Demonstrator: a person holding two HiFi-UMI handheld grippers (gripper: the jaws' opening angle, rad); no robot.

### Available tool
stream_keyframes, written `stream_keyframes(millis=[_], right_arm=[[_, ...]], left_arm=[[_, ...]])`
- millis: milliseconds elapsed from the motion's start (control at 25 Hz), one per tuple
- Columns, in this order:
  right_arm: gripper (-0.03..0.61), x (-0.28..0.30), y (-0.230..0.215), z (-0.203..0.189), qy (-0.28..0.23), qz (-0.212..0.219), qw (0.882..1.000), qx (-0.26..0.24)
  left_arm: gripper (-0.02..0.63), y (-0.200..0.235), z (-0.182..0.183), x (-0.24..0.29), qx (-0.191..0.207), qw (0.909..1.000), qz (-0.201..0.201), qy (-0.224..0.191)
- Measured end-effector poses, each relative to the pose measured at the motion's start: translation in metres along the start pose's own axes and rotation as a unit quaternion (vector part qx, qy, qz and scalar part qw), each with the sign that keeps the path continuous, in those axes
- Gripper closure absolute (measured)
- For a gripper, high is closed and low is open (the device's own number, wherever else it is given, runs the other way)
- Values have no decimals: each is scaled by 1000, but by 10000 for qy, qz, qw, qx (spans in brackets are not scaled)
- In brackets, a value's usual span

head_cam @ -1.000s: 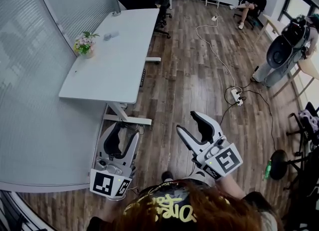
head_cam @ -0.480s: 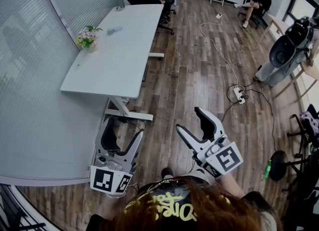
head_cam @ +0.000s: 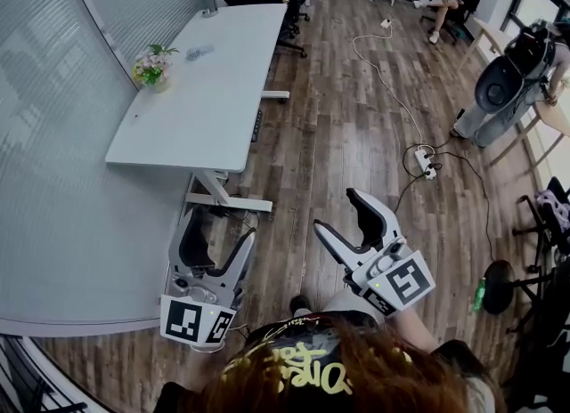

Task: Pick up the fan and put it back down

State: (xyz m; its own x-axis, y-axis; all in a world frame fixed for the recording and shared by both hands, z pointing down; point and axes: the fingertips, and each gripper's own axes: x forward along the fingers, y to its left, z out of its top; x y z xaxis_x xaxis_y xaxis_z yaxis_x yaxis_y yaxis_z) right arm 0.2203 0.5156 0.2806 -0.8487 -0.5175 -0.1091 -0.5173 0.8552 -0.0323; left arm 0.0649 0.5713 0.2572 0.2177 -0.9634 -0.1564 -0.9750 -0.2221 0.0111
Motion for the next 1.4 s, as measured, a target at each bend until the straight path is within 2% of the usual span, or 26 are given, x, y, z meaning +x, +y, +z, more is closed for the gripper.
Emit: stream_keyframes(millis=[520,800,1120,1400], right_arm=[[295,-15,-17,-5,133,-364,9992,-2],[295,10,-36,-8,152,-155,9998,-17],[295,63,-88,-11,89,186,9998,-21],[295,122,-157,-17,-7,388,9992,21]], left_arm=[[233,-7,-13,23,-168,9992,-339,84],[233,4,-16,51,-130,9995,-264,78],[233,31,-28,110,-68,9999,-16,74],[233,62,-47,190,-26,9998,148,89]])
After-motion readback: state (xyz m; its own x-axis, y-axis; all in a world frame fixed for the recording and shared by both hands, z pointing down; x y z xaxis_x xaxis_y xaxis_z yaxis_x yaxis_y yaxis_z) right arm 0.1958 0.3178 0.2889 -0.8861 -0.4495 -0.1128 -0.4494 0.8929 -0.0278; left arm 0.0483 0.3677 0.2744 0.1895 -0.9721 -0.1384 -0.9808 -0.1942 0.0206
